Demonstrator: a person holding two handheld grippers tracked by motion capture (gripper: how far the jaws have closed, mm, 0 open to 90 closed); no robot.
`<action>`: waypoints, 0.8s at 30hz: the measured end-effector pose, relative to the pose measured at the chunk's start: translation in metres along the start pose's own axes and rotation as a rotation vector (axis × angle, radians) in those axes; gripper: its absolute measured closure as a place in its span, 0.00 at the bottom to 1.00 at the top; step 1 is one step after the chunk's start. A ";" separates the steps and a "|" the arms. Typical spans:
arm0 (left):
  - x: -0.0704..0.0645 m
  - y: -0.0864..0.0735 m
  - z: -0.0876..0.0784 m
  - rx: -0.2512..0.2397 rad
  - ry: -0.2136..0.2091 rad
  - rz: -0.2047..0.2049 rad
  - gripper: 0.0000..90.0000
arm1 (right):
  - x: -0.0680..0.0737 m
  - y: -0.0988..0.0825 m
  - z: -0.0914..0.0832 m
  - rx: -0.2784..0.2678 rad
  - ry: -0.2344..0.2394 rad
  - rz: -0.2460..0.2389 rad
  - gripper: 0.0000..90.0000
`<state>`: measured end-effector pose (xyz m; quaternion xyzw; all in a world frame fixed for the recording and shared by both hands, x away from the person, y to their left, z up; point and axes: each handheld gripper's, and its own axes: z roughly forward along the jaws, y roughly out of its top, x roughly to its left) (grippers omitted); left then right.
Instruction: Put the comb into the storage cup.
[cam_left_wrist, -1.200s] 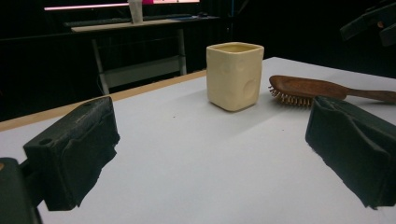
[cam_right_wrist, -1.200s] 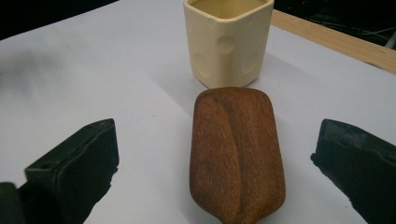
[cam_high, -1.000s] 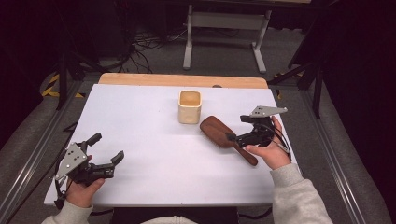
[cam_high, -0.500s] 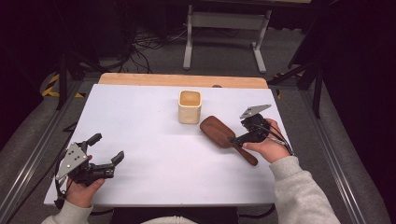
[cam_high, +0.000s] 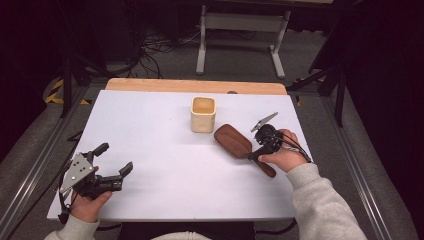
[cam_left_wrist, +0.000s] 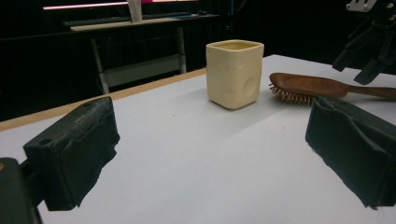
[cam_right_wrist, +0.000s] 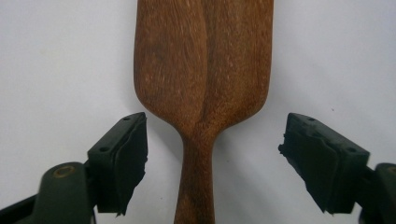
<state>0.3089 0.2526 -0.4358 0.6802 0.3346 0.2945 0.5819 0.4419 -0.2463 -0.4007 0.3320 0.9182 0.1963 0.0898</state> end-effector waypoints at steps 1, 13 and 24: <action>0.000 0.000 0.000 -0.001 0.001 -0.001 0.04 | 0.000 0.000 0.001 0.013 -0.002 -0.002 0.26; 0.000 0.000 0.000 0.001 0.002 0.001 0.04 | 0.003 0.008 0.010 0.153 -0.001 -0.039 0.35; 0.000 -0.001 0.001 0.007 -0.002 0.002 0.04 | 0.005 0.012 0.019 0.243 -0.005 -0.040 0.45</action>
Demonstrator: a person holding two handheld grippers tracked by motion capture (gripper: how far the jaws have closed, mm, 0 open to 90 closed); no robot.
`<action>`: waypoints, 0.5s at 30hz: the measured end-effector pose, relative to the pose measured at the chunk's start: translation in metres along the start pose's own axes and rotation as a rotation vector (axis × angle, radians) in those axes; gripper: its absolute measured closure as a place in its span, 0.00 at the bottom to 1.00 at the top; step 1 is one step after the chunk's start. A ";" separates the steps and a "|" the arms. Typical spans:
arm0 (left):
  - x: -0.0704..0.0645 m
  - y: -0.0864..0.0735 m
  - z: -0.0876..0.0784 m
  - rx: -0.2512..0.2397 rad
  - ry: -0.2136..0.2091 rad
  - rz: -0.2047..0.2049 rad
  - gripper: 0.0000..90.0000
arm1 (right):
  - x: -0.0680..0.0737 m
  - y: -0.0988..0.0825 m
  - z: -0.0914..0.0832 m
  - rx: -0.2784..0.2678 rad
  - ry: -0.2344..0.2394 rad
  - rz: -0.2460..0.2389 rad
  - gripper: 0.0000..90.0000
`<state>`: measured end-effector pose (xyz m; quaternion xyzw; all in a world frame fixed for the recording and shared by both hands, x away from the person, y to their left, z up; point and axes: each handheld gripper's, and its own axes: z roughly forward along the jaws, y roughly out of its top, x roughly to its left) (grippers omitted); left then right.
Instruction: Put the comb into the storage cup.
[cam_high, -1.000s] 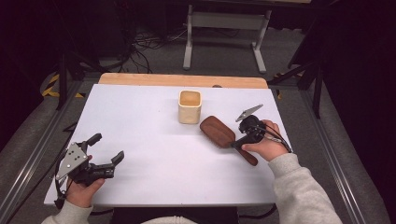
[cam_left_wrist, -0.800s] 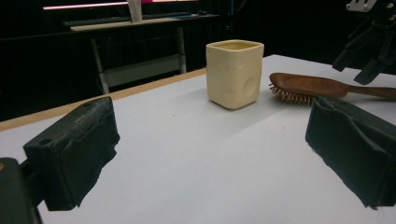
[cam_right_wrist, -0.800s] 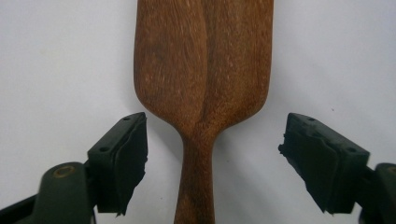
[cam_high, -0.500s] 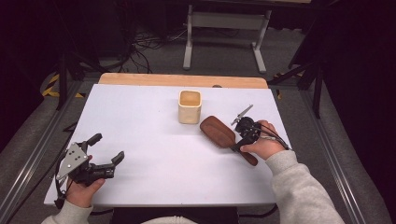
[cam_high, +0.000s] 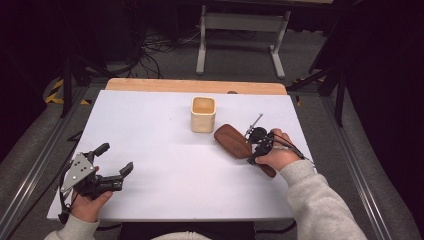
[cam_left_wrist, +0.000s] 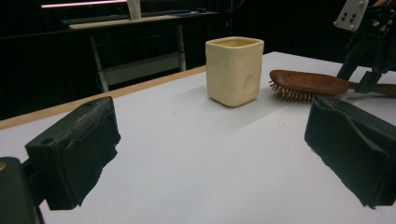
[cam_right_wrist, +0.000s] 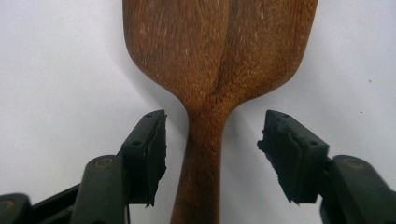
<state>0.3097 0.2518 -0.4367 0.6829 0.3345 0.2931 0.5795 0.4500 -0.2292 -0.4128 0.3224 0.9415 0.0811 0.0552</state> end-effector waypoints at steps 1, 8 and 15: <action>0.000 0.000 0.000 0.001 0.000 0.001 0.04 | -0.001 0.000 0.001 -0.007 0.000 0.011 0.46; 0.000 0.000 0.000 0.004 0.001 0.007 0.05 | 0.002 0.004 0.006 0.030 0.013 0.038 0.61; 0.000 -0.001 0.001 0.007 -0.003 0.003 0.05 | 0.001 0.003 0.012 0.057 0.056 0.106 0.80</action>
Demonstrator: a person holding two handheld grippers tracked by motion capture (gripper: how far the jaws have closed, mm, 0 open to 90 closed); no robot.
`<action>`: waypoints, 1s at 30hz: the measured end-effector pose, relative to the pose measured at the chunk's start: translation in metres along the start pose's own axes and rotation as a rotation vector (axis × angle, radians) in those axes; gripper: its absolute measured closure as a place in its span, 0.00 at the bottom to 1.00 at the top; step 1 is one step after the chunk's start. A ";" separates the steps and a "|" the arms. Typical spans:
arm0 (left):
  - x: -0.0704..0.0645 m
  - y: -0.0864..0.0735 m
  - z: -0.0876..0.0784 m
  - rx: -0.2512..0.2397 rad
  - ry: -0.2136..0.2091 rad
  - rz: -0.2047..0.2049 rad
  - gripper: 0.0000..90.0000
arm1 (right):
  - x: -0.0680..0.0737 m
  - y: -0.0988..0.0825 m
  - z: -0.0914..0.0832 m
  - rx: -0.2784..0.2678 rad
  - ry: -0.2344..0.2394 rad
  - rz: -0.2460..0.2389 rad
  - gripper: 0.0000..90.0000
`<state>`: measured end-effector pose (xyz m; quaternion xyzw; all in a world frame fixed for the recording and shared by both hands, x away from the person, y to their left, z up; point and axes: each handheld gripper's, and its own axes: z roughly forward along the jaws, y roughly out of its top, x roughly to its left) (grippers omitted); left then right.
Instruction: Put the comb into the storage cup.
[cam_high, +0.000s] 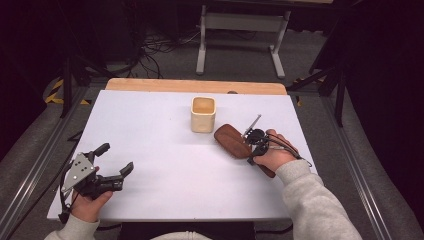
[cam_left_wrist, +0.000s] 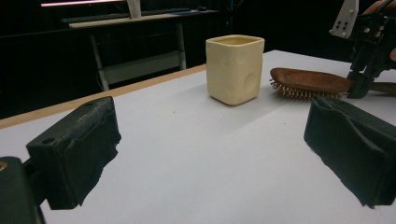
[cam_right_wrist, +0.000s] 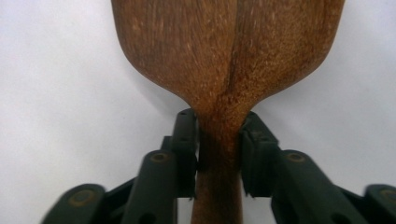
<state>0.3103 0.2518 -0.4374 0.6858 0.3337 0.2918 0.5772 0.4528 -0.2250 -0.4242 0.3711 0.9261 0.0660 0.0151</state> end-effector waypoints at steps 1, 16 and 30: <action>0.000 0.000 0.000 0.004 -0.002 0.000 0.05 | 0.000 0.000 0.001 0.004 -0.009 -0.006 0.80; 0.000 0.000 0.000 0.007 0.000 0.002 0.05 | 0.003 0.002 0.002 0.023 -0.030 -0.005 0.81; 0.000 0.000 0.000 0.005 0.005 0.003 0.05 | 0.008 0.000 -0.006 -0.022 -0.087 -0.026 0.81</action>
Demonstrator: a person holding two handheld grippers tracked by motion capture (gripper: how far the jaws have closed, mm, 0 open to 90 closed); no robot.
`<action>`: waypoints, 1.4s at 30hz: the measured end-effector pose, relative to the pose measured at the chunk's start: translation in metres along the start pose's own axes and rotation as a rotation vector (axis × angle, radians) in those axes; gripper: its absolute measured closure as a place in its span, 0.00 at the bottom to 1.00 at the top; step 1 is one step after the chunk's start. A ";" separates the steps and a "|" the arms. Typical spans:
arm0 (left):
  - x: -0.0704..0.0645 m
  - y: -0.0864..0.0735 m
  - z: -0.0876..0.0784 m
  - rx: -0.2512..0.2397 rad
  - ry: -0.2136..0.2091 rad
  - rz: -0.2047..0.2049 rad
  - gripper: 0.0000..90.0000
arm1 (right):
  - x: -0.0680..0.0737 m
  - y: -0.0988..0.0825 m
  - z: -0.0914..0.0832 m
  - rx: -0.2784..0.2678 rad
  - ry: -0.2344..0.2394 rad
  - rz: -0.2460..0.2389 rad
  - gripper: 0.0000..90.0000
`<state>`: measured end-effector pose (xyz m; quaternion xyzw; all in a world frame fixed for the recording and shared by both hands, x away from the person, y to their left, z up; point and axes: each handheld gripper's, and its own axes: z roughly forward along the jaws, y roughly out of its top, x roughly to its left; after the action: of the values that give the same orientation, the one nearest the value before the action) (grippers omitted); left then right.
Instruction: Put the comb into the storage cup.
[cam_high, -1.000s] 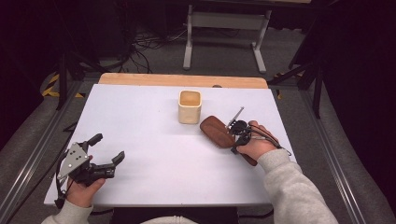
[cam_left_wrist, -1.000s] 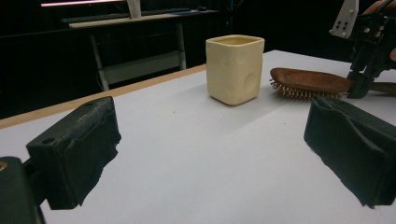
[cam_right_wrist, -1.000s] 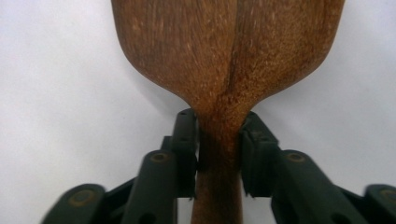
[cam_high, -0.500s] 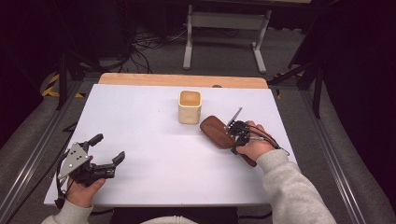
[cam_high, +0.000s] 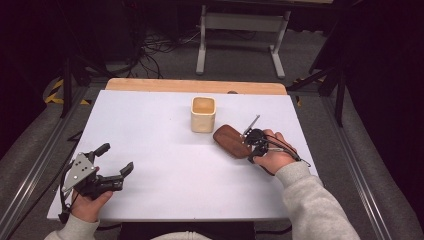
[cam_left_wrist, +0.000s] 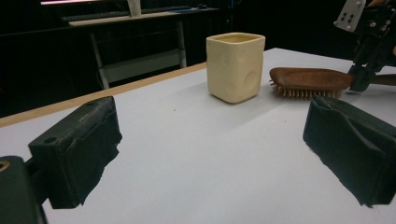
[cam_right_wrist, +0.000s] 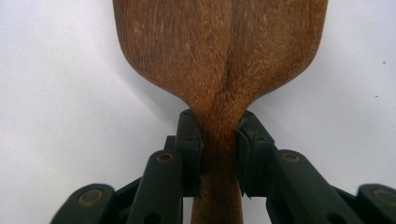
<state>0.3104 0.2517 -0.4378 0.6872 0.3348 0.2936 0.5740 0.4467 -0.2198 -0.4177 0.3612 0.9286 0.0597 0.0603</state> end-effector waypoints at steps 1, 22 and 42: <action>0.000 0.000 0.000 0.000 0.000 0.000 0.05 | 0.000 0.000 -0.001 -0.003 -0.005 -0.004 0.81; -0.001 -0.001 0.003 0.006 -0.014 -0.001 0.06 | 0.007 -0.027 -0.036 -0.319 -0.003 -0.004 0.81; 0.001 0.008 0.013 0.004 -0.123 -0.036 0.16 | 0.047 -0.050 -0.055 -0.786 -0.011 -0.095 0.81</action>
<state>0.3219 0.2442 -0.4325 0.6990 0.3117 0.2398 0.5972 0.3705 -0.2287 -0.3740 0.2674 0.8505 0.4058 0.2014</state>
